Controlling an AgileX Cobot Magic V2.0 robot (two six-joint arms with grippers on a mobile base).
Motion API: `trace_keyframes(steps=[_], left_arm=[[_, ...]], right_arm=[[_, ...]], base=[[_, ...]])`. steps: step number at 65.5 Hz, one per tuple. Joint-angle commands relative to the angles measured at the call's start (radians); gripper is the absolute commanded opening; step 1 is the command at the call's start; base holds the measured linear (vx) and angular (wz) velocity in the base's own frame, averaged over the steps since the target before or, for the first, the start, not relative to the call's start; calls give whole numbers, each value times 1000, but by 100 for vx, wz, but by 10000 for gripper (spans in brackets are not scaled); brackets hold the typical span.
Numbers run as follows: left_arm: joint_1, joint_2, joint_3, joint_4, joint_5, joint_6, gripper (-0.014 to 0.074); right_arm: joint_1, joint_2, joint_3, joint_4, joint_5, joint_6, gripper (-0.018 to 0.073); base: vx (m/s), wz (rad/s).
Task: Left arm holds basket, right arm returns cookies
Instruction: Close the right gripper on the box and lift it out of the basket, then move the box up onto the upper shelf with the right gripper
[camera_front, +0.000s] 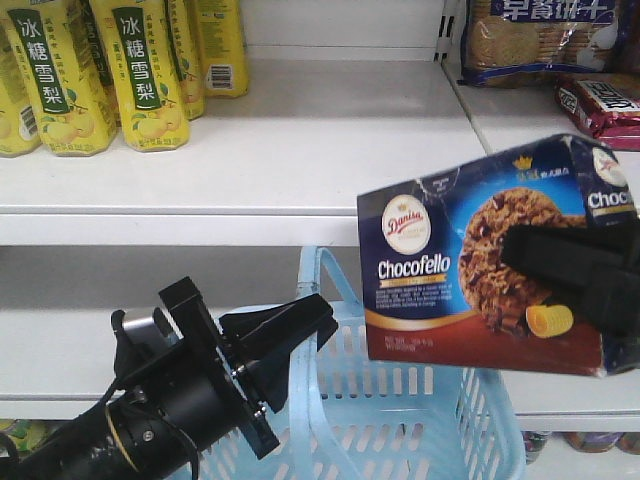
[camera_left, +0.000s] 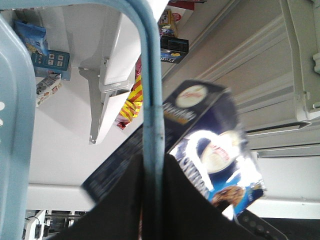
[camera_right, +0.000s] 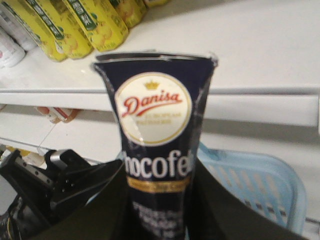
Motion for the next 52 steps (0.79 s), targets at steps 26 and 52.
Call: trace_keyframes(steps=[26,52], left_arm=[[8,-32,-33,-41,-304,14,-3],[8,-32,-33,-41,-304,14,-3]], right_arm=[[-4,222,-228,-335,-306,-6,-5],[-192,406,-280,-411,-445,78,-4]], base=[[0,0],[0,0]])
